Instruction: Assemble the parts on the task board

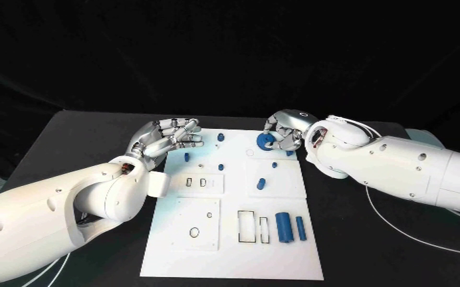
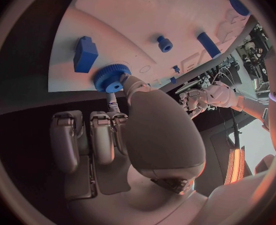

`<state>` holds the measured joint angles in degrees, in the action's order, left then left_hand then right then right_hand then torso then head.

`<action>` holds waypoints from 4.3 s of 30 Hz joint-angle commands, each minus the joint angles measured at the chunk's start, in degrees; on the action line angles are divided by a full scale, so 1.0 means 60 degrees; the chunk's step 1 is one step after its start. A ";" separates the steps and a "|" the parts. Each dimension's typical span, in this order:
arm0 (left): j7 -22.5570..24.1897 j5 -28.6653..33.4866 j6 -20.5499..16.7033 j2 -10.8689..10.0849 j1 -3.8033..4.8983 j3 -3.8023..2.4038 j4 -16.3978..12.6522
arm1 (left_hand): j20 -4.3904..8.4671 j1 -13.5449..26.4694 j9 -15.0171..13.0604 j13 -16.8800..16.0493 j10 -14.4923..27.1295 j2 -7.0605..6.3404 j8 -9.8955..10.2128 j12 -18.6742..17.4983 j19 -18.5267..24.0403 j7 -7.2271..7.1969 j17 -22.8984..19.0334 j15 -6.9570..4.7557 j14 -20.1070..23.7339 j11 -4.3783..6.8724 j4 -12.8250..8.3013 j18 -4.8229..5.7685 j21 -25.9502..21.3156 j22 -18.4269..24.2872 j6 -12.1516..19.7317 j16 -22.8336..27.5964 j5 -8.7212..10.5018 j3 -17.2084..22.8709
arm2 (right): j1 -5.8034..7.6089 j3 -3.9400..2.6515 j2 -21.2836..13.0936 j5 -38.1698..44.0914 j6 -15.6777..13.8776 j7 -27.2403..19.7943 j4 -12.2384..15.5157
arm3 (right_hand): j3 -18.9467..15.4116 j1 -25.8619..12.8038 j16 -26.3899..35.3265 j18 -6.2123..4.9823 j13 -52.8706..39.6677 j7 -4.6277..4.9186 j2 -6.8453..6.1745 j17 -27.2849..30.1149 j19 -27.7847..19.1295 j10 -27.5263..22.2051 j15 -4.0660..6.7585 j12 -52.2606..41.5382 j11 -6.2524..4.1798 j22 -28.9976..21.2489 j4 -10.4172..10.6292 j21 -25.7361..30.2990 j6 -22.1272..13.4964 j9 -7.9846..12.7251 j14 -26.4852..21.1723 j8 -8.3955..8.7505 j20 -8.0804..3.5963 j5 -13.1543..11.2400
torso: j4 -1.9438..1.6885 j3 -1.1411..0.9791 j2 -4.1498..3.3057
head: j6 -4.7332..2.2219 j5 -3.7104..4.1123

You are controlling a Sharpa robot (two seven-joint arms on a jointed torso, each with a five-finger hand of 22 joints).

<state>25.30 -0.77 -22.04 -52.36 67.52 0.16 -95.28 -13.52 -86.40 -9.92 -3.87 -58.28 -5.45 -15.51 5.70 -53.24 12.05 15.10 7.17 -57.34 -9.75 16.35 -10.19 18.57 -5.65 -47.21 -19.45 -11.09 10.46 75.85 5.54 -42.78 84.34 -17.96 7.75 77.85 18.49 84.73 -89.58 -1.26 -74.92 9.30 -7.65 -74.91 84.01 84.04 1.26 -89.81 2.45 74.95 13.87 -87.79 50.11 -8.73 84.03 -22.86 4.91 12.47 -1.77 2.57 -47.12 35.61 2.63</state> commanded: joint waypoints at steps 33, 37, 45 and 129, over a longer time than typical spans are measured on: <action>0.0083 0.0013 0.0288 0.0030 0.0011 -0.0009 0.0053 | -0.0012 0.0110 0.0032 0.0014 0.0054 -0.0004 0.0065 -0.0107 -0.0065 0.0222 0.0045 0.0026 -0.0022 -0.0088 -0.0004 -0.0055 0.0012 0.0024 0.0095 0.0033 0.0044 0.0058 | -0.0051 0.0012 0.1097 0.1108 -0.1507 0.0725 0.0998 | 0.0929 -0.0855 -0.0038 0.0153 -0.2514 -0.0390 -0.0384 -0.2371 0.0860 0.0993 0.0015 -0.0032 0.0007 0.2296 -0.0386 -0.0213 0.0585 -0.2251 0.0966 0.0128 -0.0019 -0.0154 | -0.0042 0.0021 0.0004 | -0.0098 -0.0057; 0.0095 0.0011 0.0269 0.0041 0.0011 -0.0010 0.0063 | -0.0012 0.0110 0.0032 0.0014 0.0054 -0.0004 0.0065 -0.0107 -0.0065 0.0222 0.0045 0.0026 -0.0022 -0.0088 -0.0004 -0.0055 0.0012 0.0024 0.0095 0.0033 0.0044 0.0058 | -0.0103 0.0028 0.1389 0.1149 -0.1439 0.0795 0.0793 | 0.0944 -0.0859 -0.0038 0.0159 -0.2514 -0.0390 -0.0383 -0.2370 0.0875 0.0993 0.0016 -0.0032 0.0006 0.2319 -0.0393 -0.0229 0.0592 -0.2254 0.0966 0.0127 -0.0018 -0.0151 | -0.0064 0.0019 -0.0001 | -0.0088 -0.0054; 0.0092 0.0010 0.0259 0.0036 0.0011 -0.0010 0.0069 | -0.0012 0.0110 0.0032 0.0014 0.0054 -0.0004 0.0065 -0.0107 -0.0065 0.0222 0.0045 0.0026 -0.0022 -0.0088 -0.0004 -0.0055 0.0012 0.0024 0.0095 0.0033 0.0044 0.0058 | -0.0174 0.0040 0.1413 0.1238 -0.1538 0.0879 0.0646 | 0.0984 -0.0953 -0.0034 0.0156 -0.2514 -0.0368 -0.0424 -0.2354 0.0868 0.0993 0.0008 -0.0032 0.0022 0.2308 -0.0394 -0.0221 0.0552 -0.2254 0.0962 0.0171 -0.0013 -0.0170 | -0.0019 0.0010 -0.0003 | -0.0108 -0.0091; 0.0008 -0.0005 0.0201 0.0143 0.0016 -0.0010 0.0028 | -0.0012 0.0101 0.0036 0.0005 0.0032 -0.0008 0.0070 -0.0147 -0.0072 0.0212 0.0087 0.0022 -0.0020 -0.0081 -0.0026 -0.0056 0.0004 0.0043 0.0080 0.0051 0.0038 0.0118 | 0.0422 -0.0082 0.3276 -0.3571 0.0608 0.0233 -0.3723 | 0.0418 -0.2127 -0.0030 0.0103 -0.2238 0.0174 -0.0795 -0.2329 0.0740 0.0731 -0.0425 0.0194 0.0519 0.2128 -0.0111 -0.0066 -0.0733 -0.2131 0.0956 0.1335 0.0376 0.0112 | -0.0059 0.0015 -0.0012 | -0.0305 -0.0132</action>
<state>25.05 -0.79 -21.31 -51.64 67.54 0.15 -95.00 -13.52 -86.40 -9.75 -3.88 -58.06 -5.45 -15.27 5.04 -53.24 12.05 15.54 7.17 -57.34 -9.95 16.20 -10.19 18.57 -5.43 -47.21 -19.45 -11.10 10.93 78.39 5.04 -23.26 63.51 -16.15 9.23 55.61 21.33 72.24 -89.58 -1.27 -74.91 10.37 -12.52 -74.94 84.01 83.83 -0.82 -88.92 5.14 74.94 13.19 -88.18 46.11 -21.58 84.03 -15.05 6.79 13.20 -2.10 2.66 -47.20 33.73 1.79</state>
